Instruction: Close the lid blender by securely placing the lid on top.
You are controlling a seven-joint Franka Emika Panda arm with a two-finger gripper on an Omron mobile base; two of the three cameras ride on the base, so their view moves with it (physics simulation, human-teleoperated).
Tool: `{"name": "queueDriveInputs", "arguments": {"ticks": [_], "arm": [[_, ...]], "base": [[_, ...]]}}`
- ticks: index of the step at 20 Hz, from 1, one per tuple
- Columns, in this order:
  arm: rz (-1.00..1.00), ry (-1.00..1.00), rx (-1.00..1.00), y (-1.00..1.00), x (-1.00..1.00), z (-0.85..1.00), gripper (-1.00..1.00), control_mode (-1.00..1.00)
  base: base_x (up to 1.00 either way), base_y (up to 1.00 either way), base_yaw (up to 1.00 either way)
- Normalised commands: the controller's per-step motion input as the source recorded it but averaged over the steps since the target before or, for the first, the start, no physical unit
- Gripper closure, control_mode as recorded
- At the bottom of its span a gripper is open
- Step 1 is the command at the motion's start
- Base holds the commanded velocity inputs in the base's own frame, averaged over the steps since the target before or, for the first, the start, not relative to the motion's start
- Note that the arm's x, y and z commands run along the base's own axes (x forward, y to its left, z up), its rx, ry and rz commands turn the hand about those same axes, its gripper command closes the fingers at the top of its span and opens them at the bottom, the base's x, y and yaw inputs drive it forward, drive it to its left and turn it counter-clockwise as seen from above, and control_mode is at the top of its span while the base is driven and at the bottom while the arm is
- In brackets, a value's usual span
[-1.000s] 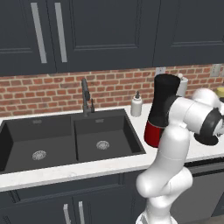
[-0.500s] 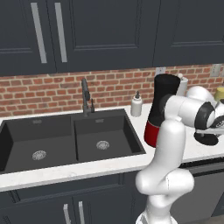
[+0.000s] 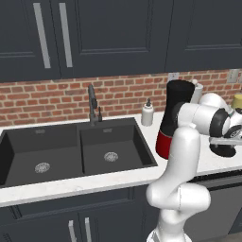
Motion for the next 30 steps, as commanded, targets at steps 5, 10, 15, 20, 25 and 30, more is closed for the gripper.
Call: {"name": "queueDriveInputs", "arguments": {"ticks": [5,10,15,20,25,30], "arm": [[0.01,0.00,0.00,0.00,0.12,-0.26,1.00,-1.00],[0.00,0.01,0.00,0.00,0.00,-0.34,1.00,-1.00],[0.00,0.01,0.00,0.04,0.00,-0.26,1.00,-1.00],[0.00,0.00,0.00,0.05,0.00,-0.11,1.00,-1.00],[0.00,0.00,0.00,0.00,-0.10,0.06,1.00,-1.00],[0.00,-0.07,0.01,0.00,-0.12,0.42,1.00,-1.00]], "base": [[0.00,0.00,0.00],[0.00,0.00,0.00],[0.00,0.00,0.00],[0.00,0.00,0.00],[0.00,0.00,0.00],[0.00,0.00,0.00]]}}
